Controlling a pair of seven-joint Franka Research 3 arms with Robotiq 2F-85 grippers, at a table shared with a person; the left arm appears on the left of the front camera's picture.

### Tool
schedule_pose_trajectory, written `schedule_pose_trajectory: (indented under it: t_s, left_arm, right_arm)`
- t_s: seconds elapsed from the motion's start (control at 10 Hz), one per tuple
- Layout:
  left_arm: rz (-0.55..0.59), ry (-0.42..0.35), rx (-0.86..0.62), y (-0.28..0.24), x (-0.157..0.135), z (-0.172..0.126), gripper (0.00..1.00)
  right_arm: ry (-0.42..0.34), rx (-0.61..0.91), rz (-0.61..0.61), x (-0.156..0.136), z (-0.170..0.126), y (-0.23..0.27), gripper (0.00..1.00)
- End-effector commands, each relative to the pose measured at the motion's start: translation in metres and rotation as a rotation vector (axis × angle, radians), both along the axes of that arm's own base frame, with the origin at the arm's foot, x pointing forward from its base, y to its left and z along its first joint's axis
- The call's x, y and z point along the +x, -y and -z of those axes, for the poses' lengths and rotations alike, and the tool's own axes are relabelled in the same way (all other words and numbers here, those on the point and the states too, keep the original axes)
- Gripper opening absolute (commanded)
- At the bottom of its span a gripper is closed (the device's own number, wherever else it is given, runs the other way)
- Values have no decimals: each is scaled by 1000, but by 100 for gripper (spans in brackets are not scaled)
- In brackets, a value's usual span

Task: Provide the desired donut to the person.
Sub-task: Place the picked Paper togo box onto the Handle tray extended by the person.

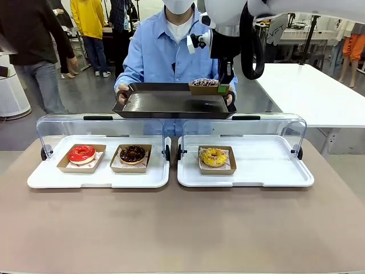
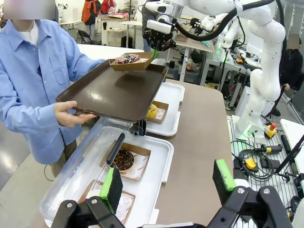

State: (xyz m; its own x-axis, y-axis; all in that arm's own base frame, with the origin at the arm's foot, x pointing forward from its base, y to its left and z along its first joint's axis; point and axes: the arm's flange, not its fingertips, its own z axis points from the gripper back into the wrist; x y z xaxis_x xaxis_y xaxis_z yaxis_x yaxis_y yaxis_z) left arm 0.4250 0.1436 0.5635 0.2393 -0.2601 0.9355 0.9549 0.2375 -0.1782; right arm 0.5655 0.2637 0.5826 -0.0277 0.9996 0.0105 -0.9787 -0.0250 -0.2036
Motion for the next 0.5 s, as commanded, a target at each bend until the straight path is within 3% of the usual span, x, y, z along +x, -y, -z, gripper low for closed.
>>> schedule_pose_trajectory:
  t_s: [0.0,0.4]
  left_arm:
    - [1,7,-7,-1,-1,-2,100]
    - [1,7,-7,-1,-1,-2,100]
  right_arm:
    - [7,4,-32,10,8,5,1]
    - [-13,9,-68,14,28,0,1]
